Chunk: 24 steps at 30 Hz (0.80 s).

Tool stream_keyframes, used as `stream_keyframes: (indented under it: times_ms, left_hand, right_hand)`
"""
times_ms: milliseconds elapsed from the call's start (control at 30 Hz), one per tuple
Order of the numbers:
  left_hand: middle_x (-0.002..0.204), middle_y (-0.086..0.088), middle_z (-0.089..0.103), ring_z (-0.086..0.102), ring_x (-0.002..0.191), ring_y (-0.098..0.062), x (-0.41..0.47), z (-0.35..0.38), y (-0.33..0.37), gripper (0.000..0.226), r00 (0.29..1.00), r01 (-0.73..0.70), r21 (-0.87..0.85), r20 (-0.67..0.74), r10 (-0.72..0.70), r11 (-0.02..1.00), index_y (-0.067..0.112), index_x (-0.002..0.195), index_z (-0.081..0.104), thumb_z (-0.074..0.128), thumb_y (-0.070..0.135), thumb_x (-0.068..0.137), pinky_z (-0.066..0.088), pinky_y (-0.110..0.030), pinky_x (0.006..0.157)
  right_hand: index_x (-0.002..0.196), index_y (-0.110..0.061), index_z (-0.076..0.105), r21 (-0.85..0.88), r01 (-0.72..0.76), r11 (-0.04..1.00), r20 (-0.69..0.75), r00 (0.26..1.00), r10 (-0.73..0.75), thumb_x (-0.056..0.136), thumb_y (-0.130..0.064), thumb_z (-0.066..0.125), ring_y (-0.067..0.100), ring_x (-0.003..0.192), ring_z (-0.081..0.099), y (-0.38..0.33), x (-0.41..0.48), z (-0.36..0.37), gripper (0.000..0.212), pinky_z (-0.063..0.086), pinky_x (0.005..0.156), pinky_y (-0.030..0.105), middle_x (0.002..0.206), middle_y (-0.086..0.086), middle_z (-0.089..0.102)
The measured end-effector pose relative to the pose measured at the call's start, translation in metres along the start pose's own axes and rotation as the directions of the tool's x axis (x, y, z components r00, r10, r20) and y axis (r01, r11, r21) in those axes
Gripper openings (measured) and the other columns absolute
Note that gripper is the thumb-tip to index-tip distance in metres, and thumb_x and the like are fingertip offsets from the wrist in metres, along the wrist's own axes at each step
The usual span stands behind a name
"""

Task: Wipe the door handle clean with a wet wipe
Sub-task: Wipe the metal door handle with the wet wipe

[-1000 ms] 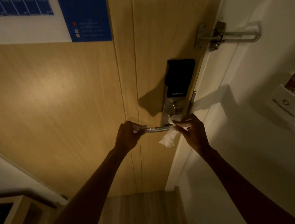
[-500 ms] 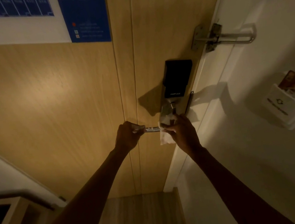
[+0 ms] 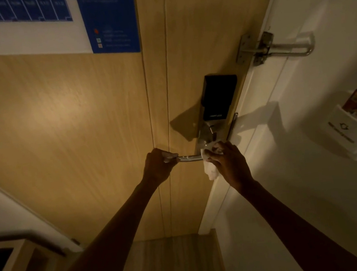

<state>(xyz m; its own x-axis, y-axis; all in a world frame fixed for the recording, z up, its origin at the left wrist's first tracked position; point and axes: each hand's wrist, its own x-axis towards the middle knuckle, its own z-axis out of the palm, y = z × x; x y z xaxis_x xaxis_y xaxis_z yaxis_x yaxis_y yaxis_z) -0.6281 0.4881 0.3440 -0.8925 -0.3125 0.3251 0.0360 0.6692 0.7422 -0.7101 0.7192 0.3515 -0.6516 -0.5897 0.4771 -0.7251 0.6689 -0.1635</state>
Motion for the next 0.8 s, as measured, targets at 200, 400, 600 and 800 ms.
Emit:
stream_keyframes:
  times_ms: [200,400,600,800]
  left_hand:
    - [0.087,-0.005,0.076,0.069,0.076,-0.01,0.0,-0.003,0.003,0.02,0.999,0.042,-0.018,-0.002,-0.042,0.999,0.01,0.093,0.077,0.078,0.018,0.075,0.057,-0.021,0.072]
    - [0.083,-0.005,0.076,0.071,0.076,-0.009,0.004,-0.011,0.006,0.017,0.991,0.136,-0.125,0.031,-0.133,0.983,0.01,0.085,0.078,0.081,0.019,0.072,0.058,-0.025,0.075]
    - [0.084,-0.008,0.076,0.072,0.078,-0.014,0.002,-0.013,0.007,0.015,0.98,0.197,-0.186,0.072,-0.186,0.963,0.007,0.085,0.077,0.078,0.017,0.075,0.059,-0.036,0.079]
    - [0.084,-0.006,0.077,0.071,0.076,-0.01,0.0,-0.014,0.011,0.017,0.975,0.219,-0.208,0.084,-0.206,0.953,0.011,0.086,0.077,0.081,0.019,0.072,0.058,-0.026,0.076]
  right_hand:
    - [0.114,-0.018,0.07,0.129,-0.028,0.991,-0.029,0.999,0.032,0.085,-0.02,0.071,0.02,0.109,0.058,-0.023,0.011,-0.004,0.029,0.055,0.087,0.032,0.118,0.006,0.065]
    - [0.12,-0.018,0.065,0.151,0.055,0.987,0.038,0.997,-0.061,0.091,-0.023,0.063,0.016,0.11,0.058,-0.046,0.028,-0.001,0.03,0.053,0.094,0.031,0.122,0.005,0.059]
    - [0.114,-0.02,0.066,0.059,0.148,0.987,0.083,0.985,-0.153,0.095,-0.035,0.058,0.017,0.108,0.057,-0.053,0.025,0.013,0.025,0.05,0.093,0.035,0.114,0.004,0.063]
    - [0.094,-0.014,0.072,0.202,-0.047,0.978,0.059,0.998,0.036,0.084,-0.046,0.065,0.004,0.085,0.06,-0.046,0.032,0.007,0.035,0.051,0.083,0.025,0.089,-0.003,0.068]
